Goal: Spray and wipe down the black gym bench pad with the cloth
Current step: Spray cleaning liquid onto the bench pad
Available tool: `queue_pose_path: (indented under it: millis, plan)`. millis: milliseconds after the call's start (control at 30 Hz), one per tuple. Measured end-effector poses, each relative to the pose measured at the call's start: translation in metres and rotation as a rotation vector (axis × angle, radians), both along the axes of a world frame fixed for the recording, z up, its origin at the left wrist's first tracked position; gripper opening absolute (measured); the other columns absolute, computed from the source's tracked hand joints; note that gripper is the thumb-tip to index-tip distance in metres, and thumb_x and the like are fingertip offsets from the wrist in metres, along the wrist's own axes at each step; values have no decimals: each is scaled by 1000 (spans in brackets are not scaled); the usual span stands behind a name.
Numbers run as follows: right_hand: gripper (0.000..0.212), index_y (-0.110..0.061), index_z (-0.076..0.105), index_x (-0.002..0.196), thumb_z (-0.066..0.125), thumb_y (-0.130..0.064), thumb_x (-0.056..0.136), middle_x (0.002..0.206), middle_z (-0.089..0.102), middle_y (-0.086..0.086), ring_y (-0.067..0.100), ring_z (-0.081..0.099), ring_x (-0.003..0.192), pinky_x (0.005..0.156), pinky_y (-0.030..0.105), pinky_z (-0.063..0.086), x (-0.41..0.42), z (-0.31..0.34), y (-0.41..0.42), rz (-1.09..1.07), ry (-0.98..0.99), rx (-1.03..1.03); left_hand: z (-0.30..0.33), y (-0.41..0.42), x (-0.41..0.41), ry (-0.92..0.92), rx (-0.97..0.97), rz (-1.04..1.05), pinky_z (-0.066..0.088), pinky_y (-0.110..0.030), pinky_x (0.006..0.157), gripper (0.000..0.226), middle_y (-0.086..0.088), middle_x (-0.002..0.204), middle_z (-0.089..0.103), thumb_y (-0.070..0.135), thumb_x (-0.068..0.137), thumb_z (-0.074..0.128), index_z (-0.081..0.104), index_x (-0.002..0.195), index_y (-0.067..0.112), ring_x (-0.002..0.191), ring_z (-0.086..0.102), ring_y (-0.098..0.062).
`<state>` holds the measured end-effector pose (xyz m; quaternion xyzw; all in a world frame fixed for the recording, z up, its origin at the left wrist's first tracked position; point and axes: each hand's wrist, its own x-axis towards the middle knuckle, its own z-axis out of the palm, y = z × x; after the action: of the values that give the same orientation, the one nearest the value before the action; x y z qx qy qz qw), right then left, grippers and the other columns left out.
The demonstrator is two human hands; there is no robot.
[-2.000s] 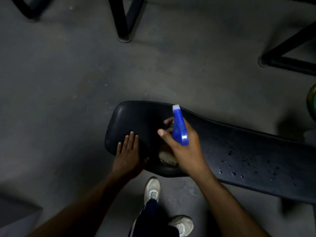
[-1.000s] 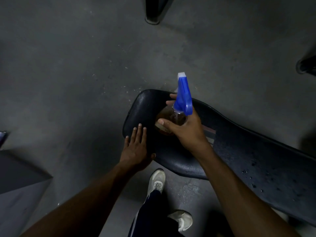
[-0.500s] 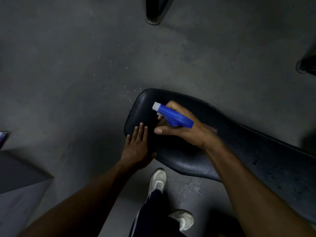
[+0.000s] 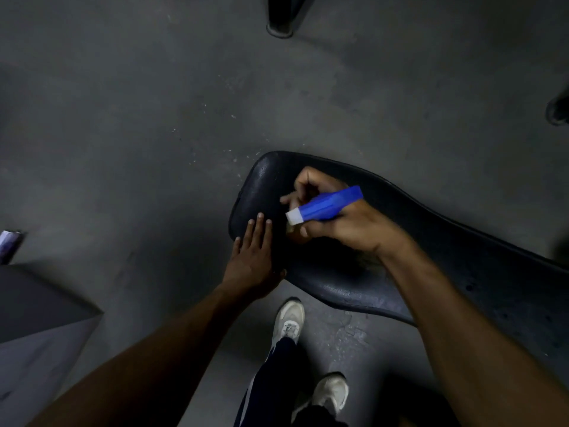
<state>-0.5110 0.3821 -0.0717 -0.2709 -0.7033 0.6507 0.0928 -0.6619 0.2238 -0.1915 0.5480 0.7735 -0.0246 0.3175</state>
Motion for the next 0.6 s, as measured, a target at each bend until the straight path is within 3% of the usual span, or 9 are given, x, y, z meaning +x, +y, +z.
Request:
queue_pose_path:
  millis: [67,167,267,433,600]
  plan:
    - [44,-9,54,110,75,8,75,115,65,19,34,67,106,87,53,55,0,-1,0,36,-11,17,-2,-1,2,6,20,15,8,-51,124,109,-8,168,-13,56,87,61,-10,159,16,155,-13,-25]
    - [71,-8,52,134,90,1,75,127,63,11,8,64,112,94,25,53,2,-3,-6,-83,21,-3,-2,-2,3,3,21,21,5,-50,123,108,-6,167,-21,54,88,61,-13,159,17,154,-18,-24]
    - [83,-16,50,141,95,-5,72,127,63,-3,7,65,118,100,27,52,5,-9,-15,-197,64,26,0,-2,4,-5,24,27,4,-49,124,108,-5,166,-25,52,89,61,-13,159,17,153,-20,-23]
    - [82,-12,51,141,95,-6,72,136,60,6,12,58,131,104,30,53,4,-17,-21,-320,100,73,-3,-2,4,8,30,29,6,-50,124,110,-3,166,-24,53,88,62,-16,158,19,153,-20,-22]
    - [93,-13,46,150,95,-9,71,144,57,5,10,55,137,112,38,51,10,-18,-20,-315,82,69,-3,0,6,18,8,39,7,-51,124,111,-4,165,-26,55,88,61,-16,158,18,153,-20,-23]
